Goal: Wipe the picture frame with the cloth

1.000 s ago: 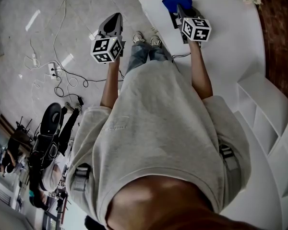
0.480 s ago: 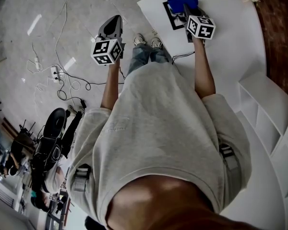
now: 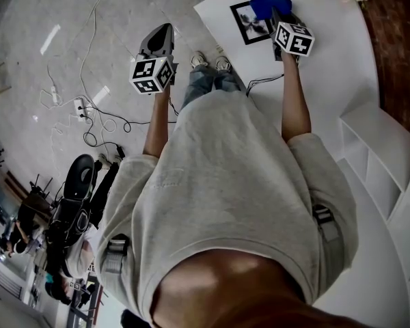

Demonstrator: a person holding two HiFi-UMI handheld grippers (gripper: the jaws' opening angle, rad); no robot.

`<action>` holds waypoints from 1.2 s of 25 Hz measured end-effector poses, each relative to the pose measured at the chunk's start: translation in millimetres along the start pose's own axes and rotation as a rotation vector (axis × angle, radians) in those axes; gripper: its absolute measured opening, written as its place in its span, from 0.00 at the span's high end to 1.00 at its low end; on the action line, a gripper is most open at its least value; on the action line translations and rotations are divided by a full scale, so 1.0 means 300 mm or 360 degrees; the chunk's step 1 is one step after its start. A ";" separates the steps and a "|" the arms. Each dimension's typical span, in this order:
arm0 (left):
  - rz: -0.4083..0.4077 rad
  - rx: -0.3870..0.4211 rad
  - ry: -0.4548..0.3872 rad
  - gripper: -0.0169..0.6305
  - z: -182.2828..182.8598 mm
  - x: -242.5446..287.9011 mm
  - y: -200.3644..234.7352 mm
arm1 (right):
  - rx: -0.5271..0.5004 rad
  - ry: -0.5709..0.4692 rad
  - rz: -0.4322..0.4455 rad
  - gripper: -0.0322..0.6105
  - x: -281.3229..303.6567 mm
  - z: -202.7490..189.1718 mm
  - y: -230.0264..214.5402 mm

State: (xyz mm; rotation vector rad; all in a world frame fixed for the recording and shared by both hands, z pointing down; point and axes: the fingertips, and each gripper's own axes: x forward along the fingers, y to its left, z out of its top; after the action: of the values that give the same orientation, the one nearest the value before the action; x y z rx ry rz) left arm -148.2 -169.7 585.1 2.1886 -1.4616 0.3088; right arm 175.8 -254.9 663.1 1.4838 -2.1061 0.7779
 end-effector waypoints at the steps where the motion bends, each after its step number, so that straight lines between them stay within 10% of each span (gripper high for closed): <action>1: -0.0001 0.0002 -0.0001 0.95 0.001 0.000 0.001 | -0.0002 0.0000 -0.0008 0.86 0.000 0.001 -0.009; 15: -0.0006 0.0014 -0.0014 0.95 0.010 -0.010 -0.007 | -0.0040 -0.0088 -0.0069 0.86 -0.059 0.087 -0.059; 30: -0.0008 0.0025 -0.0056 0.95 0.026 -0.045 -0.030 | -0.0238 -0.0173 0.0190 0.86 -0.143 0.130 0.295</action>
State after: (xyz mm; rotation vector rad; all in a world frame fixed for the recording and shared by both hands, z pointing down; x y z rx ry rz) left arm -146.0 -160.1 570.1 2.2204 -1.4768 0.2824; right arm 104.5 -228.0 589.8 1.3594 -2.2968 0.5778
